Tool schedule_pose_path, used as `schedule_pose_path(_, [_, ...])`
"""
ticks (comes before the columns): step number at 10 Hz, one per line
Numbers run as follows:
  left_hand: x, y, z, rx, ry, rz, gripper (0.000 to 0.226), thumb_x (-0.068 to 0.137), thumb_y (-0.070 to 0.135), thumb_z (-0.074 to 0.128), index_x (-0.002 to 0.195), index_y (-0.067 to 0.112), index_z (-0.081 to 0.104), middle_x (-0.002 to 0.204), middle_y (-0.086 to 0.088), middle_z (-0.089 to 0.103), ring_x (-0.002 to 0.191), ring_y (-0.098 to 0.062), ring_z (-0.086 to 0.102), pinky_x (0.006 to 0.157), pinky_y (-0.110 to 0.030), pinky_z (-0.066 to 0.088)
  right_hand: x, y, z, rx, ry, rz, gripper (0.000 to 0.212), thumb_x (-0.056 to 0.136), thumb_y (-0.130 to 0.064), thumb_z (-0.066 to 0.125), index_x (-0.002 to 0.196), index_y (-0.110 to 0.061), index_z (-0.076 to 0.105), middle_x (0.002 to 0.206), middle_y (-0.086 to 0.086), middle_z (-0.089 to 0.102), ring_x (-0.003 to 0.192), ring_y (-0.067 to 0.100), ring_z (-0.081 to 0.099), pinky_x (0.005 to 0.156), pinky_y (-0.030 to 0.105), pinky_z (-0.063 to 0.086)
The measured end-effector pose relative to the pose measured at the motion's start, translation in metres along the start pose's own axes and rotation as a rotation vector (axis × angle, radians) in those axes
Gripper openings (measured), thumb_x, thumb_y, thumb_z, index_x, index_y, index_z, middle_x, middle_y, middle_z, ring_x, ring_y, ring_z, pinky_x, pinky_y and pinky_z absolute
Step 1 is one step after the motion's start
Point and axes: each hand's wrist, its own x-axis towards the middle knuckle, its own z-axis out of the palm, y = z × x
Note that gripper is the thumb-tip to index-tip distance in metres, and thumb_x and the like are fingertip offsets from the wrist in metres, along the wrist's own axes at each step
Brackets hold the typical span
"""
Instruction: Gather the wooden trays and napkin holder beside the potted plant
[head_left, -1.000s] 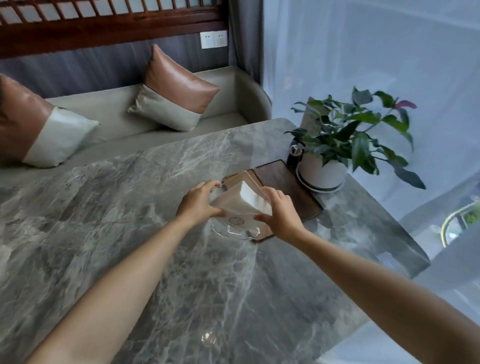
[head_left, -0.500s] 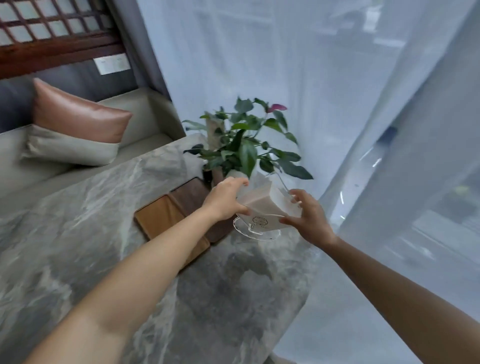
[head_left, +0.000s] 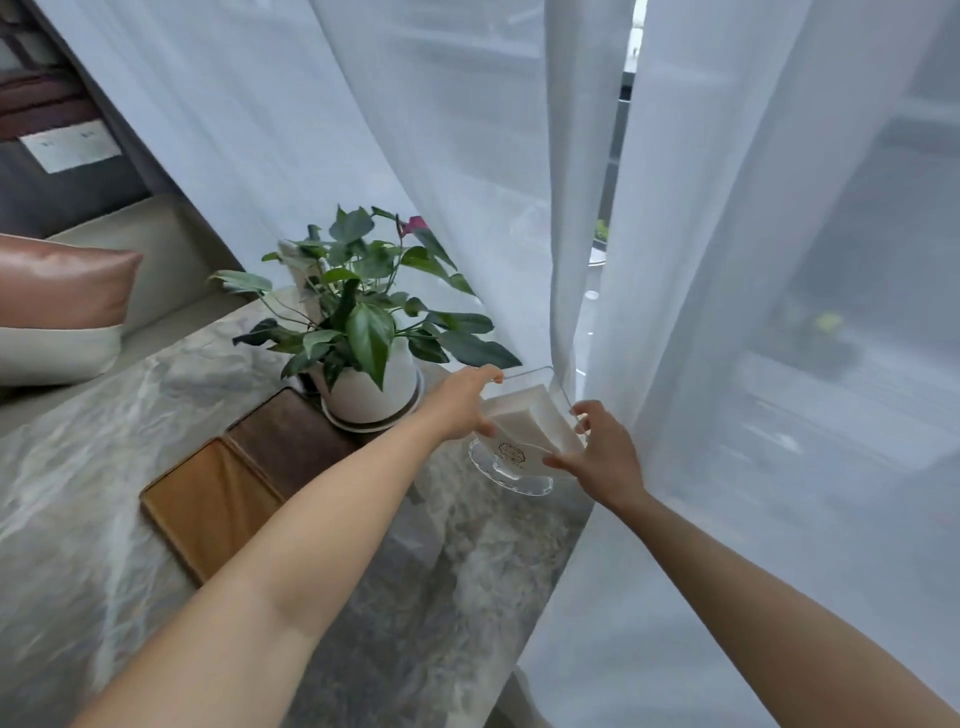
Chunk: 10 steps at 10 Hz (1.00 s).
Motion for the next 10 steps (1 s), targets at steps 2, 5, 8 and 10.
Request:
schedule_pose_path(2, [0.011,-0.002,0.008,0.033,-0.049,-0.023,0.07,0.078,0.009,0.075,0.137,0.018,0.039,0.143,-0.012,0.045,0.126,-0.029,0.046,0.095,-0.039,0.045,0.002,0.004,0.007,-0.061,-0.016,0.047,0.07,0.061,-0.03,0.08,0.12,-0.014,0.045,0.114,0.01,0.059,0.107,0.028,0.053,0.075,0.035,0.043])
schedule_pose_path(5, [0.014,-0.003,0.013,0.069,-0.081,-0.029,0.071,0.087,0.008,0.063,0.146,0.024,0.027,0.133,-0.022,0.05,0.114,-0.035,0.053,0.086,-0.035,0.045,-0.001,0.004,0.012,-0.091,-0.032,0.065,0.068,0.069,-0.031,0.076,0.124,-0.011,0.041,0.12,0.012,0.055,0.111,0.03,0.049,0.075,0.035,0.041])
schedule_pose_path(8, [-0.017,-0.015,0.019,0.212,-0.045,0.013,0.065,0.097,0.027,0.048,0.151,0.014,0.014,0.157,-0.009,0.024,0.142,-0.03,0.029,0.112,-0.043,0.033,-0.016,-0.008,0.01,-0.227,-0.062,0.068,0.073,0.08,-0.034,0.066,0.137,-0.008,0.027,0.134,0.014,0.045,0.123,0.03,0.039,0.089,0.039,0.042])
schedule_pose_path(10, [-0.054,-0.037,0.007,0.267,0.091,0.06,0.05,0.101,0.032,0.035,0.146,0.011,0.028,0.151,-0.007,0.036,0.138,-0.024,0.035,0.109,-0.039,0.035,-0.033,-0.041,0.011,-0.293,0.066,-0.162,0.07,0.086,-0.036,0.056,0.141,-0.005,0.025,0.14,0.015,0.037,0.126,0.033,0.037,0.095,0.038,0.039])
